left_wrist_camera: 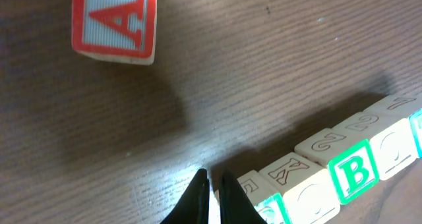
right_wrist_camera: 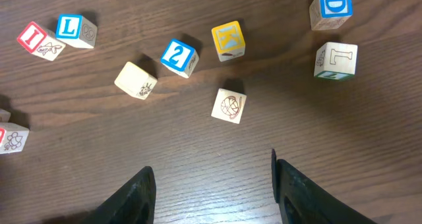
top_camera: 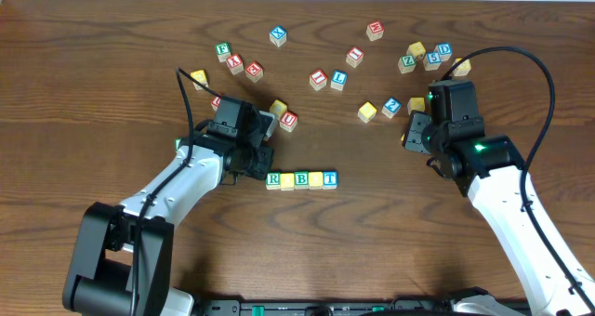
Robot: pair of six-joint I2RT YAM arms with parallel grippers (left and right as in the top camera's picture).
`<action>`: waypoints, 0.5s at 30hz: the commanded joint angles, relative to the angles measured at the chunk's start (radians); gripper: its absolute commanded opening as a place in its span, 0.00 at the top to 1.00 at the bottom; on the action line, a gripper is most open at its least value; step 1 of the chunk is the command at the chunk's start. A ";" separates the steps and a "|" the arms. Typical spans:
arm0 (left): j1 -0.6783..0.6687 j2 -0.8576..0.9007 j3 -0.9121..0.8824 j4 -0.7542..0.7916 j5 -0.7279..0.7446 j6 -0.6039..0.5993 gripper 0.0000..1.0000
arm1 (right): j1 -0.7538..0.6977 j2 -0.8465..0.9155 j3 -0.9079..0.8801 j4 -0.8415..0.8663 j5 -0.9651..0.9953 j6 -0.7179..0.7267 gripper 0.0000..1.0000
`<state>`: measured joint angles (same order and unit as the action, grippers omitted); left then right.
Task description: Spell out ROBOT
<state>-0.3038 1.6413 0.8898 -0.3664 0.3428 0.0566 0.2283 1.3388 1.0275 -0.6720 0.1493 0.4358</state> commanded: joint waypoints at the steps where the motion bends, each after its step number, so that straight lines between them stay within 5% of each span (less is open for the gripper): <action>1: -0.008 0.012 0.014 0.018 0.019 0.013 0.92 | -0.006 -0.017 0.022 0.002 -0.003 -0.003 0.48; 15: -0.008 0.050 0.014 0.032 0.020 0.009 0.92 | -0.006 -0.017 0.022 -0.001 -0.003 -0.003 0.49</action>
<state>-0.3099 1.6829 0.8898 -0.3347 0.3504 0.0566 0.2283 1.3388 1.0275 -0.6727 0.1482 0.4355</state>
